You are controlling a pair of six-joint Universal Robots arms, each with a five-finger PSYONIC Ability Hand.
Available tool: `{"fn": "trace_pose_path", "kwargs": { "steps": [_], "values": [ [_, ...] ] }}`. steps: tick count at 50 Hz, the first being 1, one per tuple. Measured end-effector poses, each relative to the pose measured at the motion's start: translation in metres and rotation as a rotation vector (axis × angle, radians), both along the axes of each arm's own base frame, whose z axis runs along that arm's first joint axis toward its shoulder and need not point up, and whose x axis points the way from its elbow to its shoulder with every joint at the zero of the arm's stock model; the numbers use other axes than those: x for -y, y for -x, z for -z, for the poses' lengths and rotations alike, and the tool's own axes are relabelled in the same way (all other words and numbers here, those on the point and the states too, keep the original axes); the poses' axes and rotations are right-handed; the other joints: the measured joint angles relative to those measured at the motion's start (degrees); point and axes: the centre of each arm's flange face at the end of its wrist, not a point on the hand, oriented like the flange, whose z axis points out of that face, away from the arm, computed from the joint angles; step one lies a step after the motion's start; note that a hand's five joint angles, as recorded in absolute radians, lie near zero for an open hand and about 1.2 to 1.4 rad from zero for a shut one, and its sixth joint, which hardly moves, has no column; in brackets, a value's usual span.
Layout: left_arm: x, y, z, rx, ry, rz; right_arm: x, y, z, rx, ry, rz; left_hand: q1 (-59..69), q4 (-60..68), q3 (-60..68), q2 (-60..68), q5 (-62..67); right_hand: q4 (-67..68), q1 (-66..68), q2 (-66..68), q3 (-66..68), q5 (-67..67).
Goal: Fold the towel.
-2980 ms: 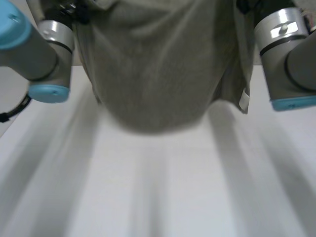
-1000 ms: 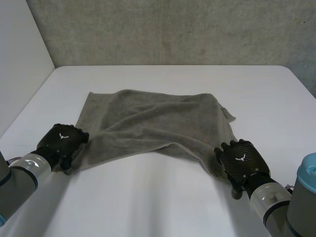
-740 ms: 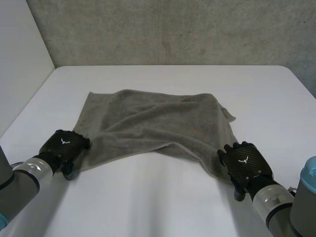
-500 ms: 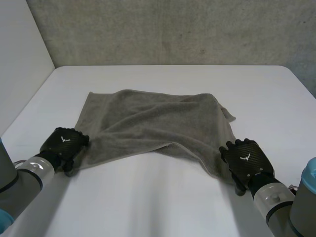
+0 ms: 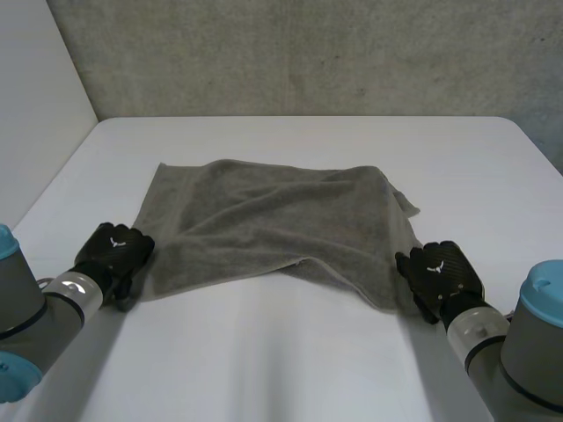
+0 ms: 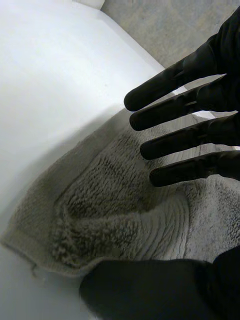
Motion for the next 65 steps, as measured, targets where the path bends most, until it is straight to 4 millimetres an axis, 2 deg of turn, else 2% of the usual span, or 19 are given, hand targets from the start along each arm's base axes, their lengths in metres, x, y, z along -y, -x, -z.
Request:
{"fn": "trace_pose_path", "kwargs": {
  "steps": [3, 5, 7, 10, 13, 17, 26, 31, 38, 42, 45, 50, 56, 61, 65],
  "values": [
    [0.003, 0.001, -0.004, -0.001, 0.016, 0.002, 0.005, -0.001, -0.004, 0.006, 0.017, 0.003, 7.3, 7.3, 7.3, 7.4, 12.3, 10.6, 0.0, 9.8, 10.4, 10.7],
    [0.005, 0.001, -0.006, -0.002, 0.028, 0.001, 0.008, -0.002, -0.007, 0.011, 0.030, 0.005, 12.9, 12.5, 12.6, 12.7, 18.6, 20.1, 0.0, 19.3, 19.7, 20.1],
    [0.007, 0.002, -0.009, -0.005, 0.038, -0.001, 0.012, -0.003, -0.011, 0.017, 0.047, 0.007, 16.0, 15.6, 16.0, 16.2, 22.2, 25.5, 0.0, 23.0, 24.7, 26.1],
    [0.009, 0.002, -0.012, -0.006, 0.047, -0.003, 0.017, -0.004, -0.017, 0.025, 0.068, 0.009, 19.2, 19.1, 19.5, 19.4, 25.4, 26.4, 0.0, 23.1, 25.4, 26.6],
    [0.010, 0.003, -0.012, -0.007, 0.050, -0.004, 0.021, -0.006, -0.022, 0.034, 0.087, 0.010, 26.8, 27.3, 28.2, 27.7, 33.9, 26.4, 0.0, 23.1, 25.4, 26.6],
    [0.009, 0.003, -0.012, -0.008, 0.049, -0.004, 0.024, -0.007, -0.027, 0.043, 0.102, 0.008, 29.2, 33.6, 34.8, 32.0, 39.0, 26.4, 0.0, 23.1, 25.5, 26.6],
    [0.007, 0.001, -0.019, -0.011, 0.059, -0.011, 0.025, -0.006, -0.038, 0.047, 0.118, 0.007, 29.3, 34.4, 35.9, 32.1, 39.3, 26.4, 0.0, 23.1, 25.8, 26.6],
    [0.008, -0.001, -0.046, -0.027, 0.135, -0.020, 0.030, 0.003, -0.069, 0.065, 0.161, 0.025, 29.3, 34.4, 35.9, 32.1, 39.3, 26.4, 0.0, 23.1, 25.8, 26.6],
    [0.000, -0.002, -0.112, -0.149, 0.293, -0.041, 0.036, 0.021, -0.140, 0.101, 0.243, 0.023, 29.3, 34.4, 36.0, 32.1, 39.3, 26.4, 0.0, 23.1, 25.8, 26.6],
    [-0.009, -0.002, -0.141, -0.214, 0.341, -0.043, 0.037, 0.033, -0.166, 0.097, 0.219, 0.023, 29.3, 34.4, 36.1, 32.1, 39.7, 26.4, 0.0, 23.1, 26.1, 26.6],
    [-0.017, -0.003, -0.150, -0.231, 0.336, -0.042, 0.037, 0.041, -0.175, 0.078, 0.165, 0.016, 29.3, 34.4, 36.1, 32.1, 39.7, 26.4, 0.0, 23.1, 26.1, 26.6],
    [-0.027, -0.003, -0.147, -0.216, 0.273, -0.042, 0.034, 0.049, -0.178, 0.024, 0.083, -0.017, 29.3, 34.4, 36.1, 32.1, 39.7, 26.4, 0.0, 23.1, 26.1, 26.6],
    [-0.033, -0.002, -0.127, -0.136, 0.184, -0.032, 0.033, 0.050, -0.173, -0.063, 0.041, -0.074, 29.3, 34.4, 36.1, 32.1, 39.7, 26.4, 0.0, 23.1, 26.1, 26.6],
    [-0.032, -0.002, -0.119, -0.094, 0.164, -0.021, 0.036, 0.049, -0.169, -0.080, 0.037, -0.087, 29.3, 34.4, 36.1, 32.1, 39.7, 26.4, 0.0, 23.1, 26.1, 26.6],
    [-0.020, 0.001, -0.117, -0.082, 0.166, -0.012, 0.045, 0.047, -0.165, -0.080, 0.030, -0.090, 29.3, 34.4, 36.1, 32.1, 39.7, 26.4, 0.0, 23.1, 26.1, 26.6]
  ]
}}
